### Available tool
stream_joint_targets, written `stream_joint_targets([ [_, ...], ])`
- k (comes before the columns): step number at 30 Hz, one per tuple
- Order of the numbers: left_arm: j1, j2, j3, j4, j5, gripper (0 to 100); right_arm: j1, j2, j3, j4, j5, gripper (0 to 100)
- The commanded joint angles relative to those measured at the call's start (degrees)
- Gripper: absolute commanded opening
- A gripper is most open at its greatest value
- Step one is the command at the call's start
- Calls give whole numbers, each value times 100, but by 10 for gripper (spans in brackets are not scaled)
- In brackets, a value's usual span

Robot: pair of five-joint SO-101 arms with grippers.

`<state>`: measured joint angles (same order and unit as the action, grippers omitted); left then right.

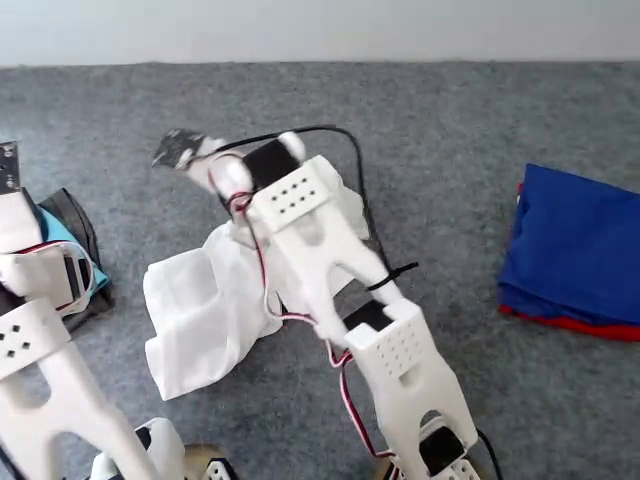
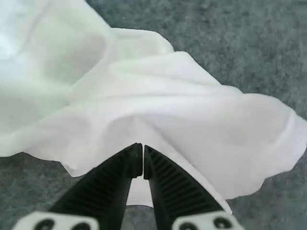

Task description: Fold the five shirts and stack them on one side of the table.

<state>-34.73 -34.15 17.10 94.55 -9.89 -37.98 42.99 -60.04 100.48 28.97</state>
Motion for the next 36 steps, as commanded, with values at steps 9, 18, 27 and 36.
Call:
stream_joint_targets([
  [9,-9,-132,-66,-70,35,173,963,-1402,2444,251,-413,9],
  [18,-9,-132,171,-273,35,173,1411,-497,2549,242,-422,204],
  [27,-9,-132,180,-273,35,173,1437,-127,2549,224,-422,207],
  [36,-9,-132,180,-273,35,173,1473,321,2549,-303,-422,206],
])
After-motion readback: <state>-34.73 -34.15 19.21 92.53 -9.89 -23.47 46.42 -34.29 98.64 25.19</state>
